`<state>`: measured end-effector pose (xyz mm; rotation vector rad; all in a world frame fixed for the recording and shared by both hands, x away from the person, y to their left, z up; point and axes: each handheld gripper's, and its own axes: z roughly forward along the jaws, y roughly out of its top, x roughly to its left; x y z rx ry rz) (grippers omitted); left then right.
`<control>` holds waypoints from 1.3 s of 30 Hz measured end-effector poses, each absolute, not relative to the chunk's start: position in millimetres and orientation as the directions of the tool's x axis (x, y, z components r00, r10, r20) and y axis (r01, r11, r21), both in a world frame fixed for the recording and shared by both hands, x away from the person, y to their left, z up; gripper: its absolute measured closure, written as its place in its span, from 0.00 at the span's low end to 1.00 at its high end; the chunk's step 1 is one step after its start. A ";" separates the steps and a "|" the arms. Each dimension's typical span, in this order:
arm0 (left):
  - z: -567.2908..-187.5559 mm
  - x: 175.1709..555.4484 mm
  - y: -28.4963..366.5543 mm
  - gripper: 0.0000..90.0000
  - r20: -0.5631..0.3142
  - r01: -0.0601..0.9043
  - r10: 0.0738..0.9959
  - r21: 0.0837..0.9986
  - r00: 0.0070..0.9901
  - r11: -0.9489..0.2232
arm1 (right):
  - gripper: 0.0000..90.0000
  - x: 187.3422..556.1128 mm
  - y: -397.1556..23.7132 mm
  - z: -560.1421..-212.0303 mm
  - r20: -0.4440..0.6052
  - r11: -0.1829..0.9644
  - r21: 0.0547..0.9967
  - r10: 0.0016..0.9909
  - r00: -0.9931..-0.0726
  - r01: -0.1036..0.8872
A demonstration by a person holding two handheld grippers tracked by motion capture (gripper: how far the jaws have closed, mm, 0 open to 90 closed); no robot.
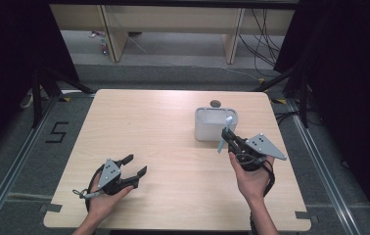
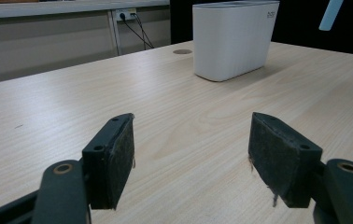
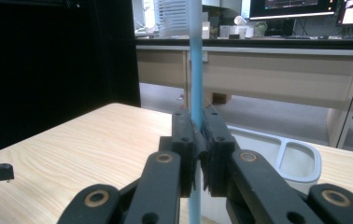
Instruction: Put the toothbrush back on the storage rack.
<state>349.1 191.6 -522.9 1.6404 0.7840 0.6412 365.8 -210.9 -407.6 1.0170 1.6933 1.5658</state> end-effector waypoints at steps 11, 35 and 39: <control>-522.8 349.8 191.3 0.36 0.001 0.161 0.784 0.979 0.620 -0.129 | 0.95 369.3 -218.9 -409.0 0.062 0.001 0.992 0.869 -0.491 0.126; -522.8 349.2 189.8 0.39 0.007 0.160 0.790 0.978 0.612 -0.133 | 0.95 384.9 -223.6 -394.7 0.069 -0.020 0.994 0.889 -0.452 0.111; -522.7 349.9 189.7 0.39 0.001 0.165 0.790 0.978 0.614 -0.129 | 0.95 387.4 -225.6 -392.9 0.048 -0.004 0.995 0.893 -0.447 0.098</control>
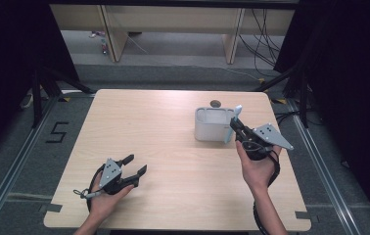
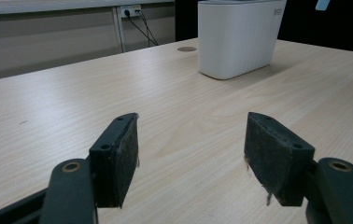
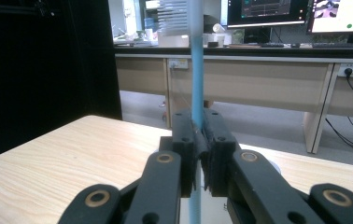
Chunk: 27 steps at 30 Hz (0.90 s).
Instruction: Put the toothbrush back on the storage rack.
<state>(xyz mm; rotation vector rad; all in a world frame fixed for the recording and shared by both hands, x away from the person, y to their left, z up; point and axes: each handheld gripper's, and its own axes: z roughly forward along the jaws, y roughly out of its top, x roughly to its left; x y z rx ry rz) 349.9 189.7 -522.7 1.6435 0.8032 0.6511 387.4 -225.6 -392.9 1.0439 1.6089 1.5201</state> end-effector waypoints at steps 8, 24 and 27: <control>-522.7 350.1 188.9 0.39 -0.008 0.169 0.790 0.978 0.613 -0.121 | 0.95 391.5 -228.2 -387.7 0.064 -0.021 0.995 0.896 -0.440 0.102; -523.0 349.9 189.5 0.39 -0.017 0.168 0.790 0.980 0.612 -0.110 | 0.95 397.3 -232.2 -383.9 0.070 -0.038 0.996 0.904 -0.421 0.084; -522.9 349.6 189.4 0.39 -0.013 0.166 0.790 0.980 0.613 -0.112 | 0.95 400.0 -233.7 -383.7 0.071 -0.039 0.996 0.904 -0.421 0.084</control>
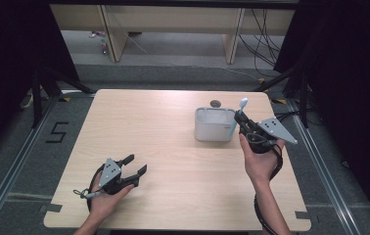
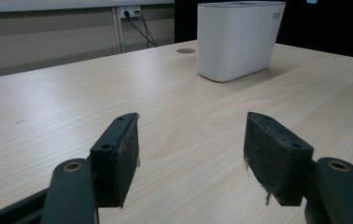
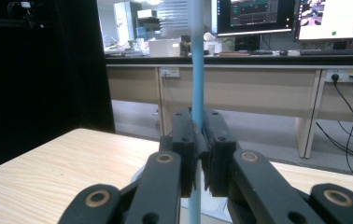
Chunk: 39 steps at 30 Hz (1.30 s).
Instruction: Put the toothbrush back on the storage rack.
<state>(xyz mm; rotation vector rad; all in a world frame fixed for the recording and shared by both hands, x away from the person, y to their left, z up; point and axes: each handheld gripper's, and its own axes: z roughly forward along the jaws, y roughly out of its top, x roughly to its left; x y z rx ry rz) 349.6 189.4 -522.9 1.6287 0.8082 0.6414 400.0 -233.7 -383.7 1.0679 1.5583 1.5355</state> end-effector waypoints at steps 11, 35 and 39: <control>-522.8 349.5 189.4 0.39 -0.011 0.166 0.789 0.979 0.614 -0.116 | 0.95 406.7 -235.0 -379.5 0.082 -0.052 0.995 0.905 -0.417 0.082; -523.0 349.9 189.8 0.39 -0.023 0.170 0.792 0.980 0.610 -0.103 | 0.94 420.5 -238.1 -358.7 0.100 -0.078 0.994 0.911 -0.399 0.070; -522.9 349.6 189.3 0.40 -0.016 0.169 0.793 0.979 0.609 -0.111 | 0.94 422.0 -237.9 -355.5 0.090 -0.067 0.995 0.915 -0.393 0.073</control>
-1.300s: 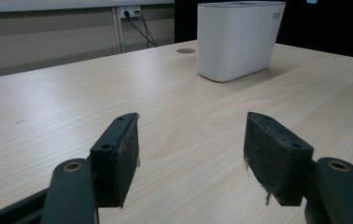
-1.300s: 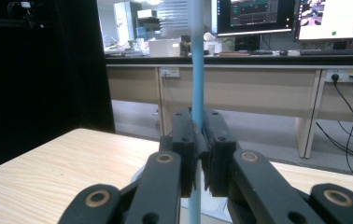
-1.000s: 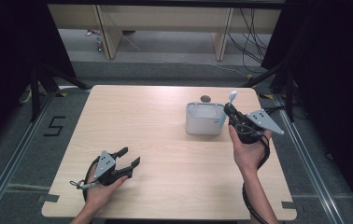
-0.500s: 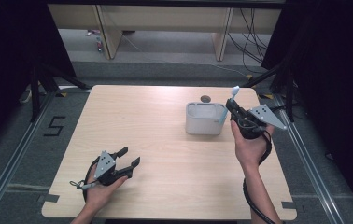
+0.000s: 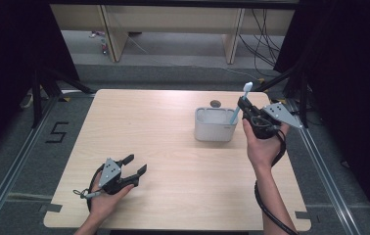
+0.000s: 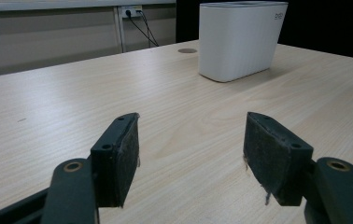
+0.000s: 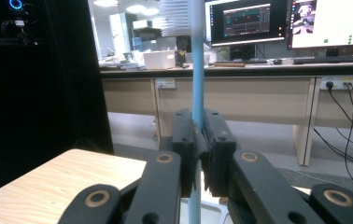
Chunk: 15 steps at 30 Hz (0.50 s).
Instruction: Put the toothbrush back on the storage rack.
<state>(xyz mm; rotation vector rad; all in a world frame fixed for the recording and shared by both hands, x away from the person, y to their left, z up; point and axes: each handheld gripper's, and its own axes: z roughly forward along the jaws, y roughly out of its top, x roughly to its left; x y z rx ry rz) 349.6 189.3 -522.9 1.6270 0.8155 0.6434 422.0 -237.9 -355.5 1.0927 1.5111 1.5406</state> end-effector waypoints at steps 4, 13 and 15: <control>-522.8 350.4 189.9 0.40 -0.024 0.178 0.795 0.978 0.606 -0.107 | 0.94 425.8 -237.1 -354.1 0.088 -0.070 0.996 0.918 -0.388 0.059; -522.8 350.6 190.9 0.40 -0.032 0.180 0.795 0.979 0.606 -0.098 | 0.94 432.6 -233.5 -352.7 0.083 -0.062 0.996 0.917 -0.391 0.067; -522.9 349.7 190.5 0.40 -0.025 0.173 0.795 0.980 0.606 -0.101 | 0.94 431.9 -233.4 -350.0 0.086 -0.066 0.996 0.920 -0.384 0.064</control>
